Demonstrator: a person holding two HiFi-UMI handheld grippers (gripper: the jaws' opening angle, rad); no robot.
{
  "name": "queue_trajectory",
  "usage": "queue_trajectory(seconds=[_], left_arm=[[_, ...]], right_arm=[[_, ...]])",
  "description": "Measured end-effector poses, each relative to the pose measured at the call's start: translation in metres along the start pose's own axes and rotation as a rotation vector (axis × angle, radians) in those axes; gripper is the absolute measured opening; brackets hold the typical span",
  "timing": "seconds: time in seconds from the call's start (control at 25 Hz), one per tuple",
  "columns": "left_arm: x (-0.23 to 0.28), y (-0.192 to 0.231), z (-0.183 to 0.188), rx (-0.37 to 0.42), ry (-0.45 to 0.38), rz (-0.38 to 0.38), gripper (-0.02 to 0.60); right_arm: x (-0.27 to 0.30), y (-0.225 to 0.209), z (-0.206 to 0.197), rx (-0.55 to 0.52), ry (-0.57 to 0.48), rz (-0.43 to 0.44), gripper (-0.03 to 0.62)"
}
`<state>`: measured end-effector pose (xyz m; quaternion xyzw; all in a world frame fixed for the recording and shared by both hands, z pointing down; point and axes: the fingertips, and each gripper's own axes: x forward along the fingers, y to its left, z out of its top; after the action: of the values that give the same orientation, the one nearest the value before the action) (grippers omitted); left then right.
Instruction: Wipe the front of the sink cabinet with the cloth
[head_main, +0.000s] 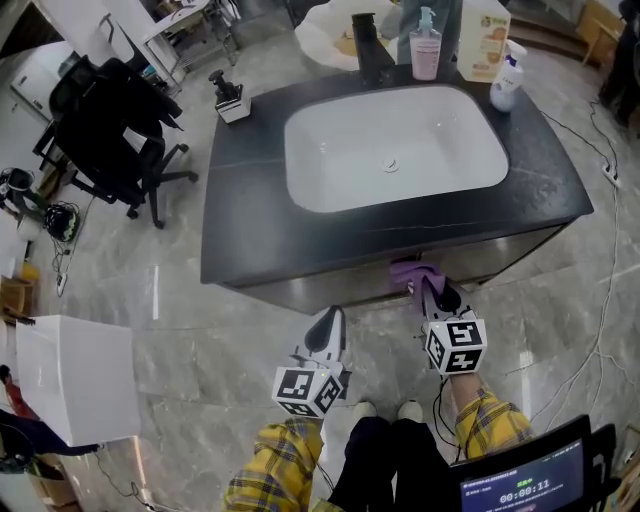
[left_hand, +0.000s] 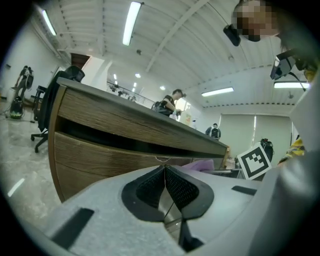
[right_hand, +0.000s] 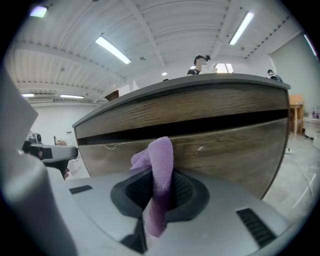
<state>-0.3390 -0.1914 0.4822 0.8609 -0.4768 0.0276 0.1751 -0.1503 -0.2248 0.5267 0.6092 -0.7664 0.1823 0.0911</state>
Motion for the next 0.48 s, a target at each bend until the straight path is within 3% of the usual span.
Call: queue_trajectory(seconds=[0.2,0.32,0.48], left_arm=[[0.007,-0.018,-0.003,0.028,0.016,-0.038,0.006],[0.000,-0.015,0.000,0.006,0.004,-0.010,0.006],[-0.027,0.001,0.004,0.015,0.005,0.043,0.006]], right_arm=[[-0.018,-0.019,-0.008,0.049,0.001,-0.042,0.040],[-0.029,0.013,-0.013,-0.003,0.001,0.048,0.040],[-0.048,0.095,-0.031,-0.101,0.021,0.241,0.040]])
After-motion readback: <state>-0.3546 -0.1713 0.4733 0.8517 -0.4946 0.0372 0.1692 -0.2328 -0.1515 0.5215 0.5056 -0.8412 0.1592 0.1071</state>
